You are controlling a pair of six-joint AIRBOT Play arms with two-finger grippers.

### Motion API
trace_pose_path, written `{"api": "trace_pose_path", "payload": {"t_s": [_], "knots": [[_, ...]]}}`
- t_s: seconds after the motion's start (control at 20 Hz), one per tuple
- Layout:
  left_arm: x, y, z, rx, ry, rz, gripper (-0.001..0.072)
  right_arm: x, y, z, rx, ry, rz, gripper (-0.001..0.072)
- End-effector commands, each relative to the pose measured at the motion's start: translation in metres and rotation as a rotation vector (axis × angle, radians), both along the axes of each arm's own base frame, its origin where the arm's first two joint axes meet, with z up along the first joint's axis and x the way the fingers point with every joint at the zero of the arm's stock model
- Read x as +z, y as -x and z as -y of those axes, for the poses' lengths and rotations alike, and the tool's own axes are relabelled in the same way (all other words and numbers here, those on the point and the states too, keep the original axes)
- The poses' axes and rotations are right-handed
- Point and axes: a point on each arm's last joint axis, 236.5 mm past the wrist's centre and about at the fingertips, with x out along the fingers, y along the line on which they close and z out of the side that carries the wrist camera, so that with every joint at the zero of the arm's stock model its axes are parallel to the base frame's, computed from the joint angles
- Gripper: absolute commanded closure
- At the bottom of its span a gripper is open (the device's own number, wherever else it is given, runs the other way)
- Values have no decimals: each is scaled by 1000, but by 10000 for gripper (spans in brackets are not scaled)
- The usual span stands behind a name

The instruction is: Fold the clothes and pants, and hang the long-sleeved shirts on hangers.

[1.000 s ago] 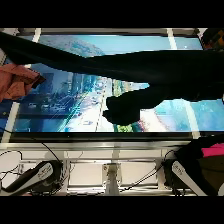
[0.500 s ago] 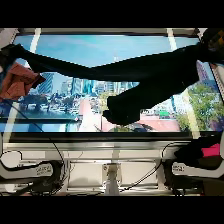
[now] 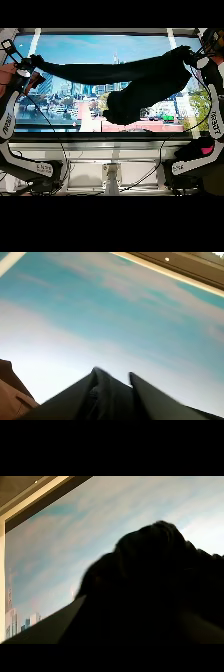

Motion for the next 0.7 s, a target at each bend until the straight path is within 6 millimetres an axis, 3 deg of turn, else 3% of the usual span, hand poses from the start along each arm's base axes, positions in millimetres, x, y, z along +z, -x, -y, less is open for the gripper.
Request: {"api": "trace_pose_path", "payload": {"t_s": [0.0, 0.15, 0.3, 0.45, 0.55, 0.65], "knots": [[-8, -1, 0, 2, -2, -10, 5, -3, 0, 1, 3, 16, -11, 147], [16, 3, 7, -25, 6, 11, 4, 6, 17, 17, 7, 60, -55, 148], [60, 13, 23, -79, 12, 47, 5, 4, 56, 50, -15, 48, -184, 150], [87, 28, 49, -174, 36, 33, 5, -34, 113, 76, 14, 10, -428, 149], [88, 39, 70, -254, 61, -13, 5, -59, 146, 83, 51, -31, -570, 149], [81, 46, 88, -316, 84, -62, 6, -76, 165, 86, 92, -45, -652, 150]]}}
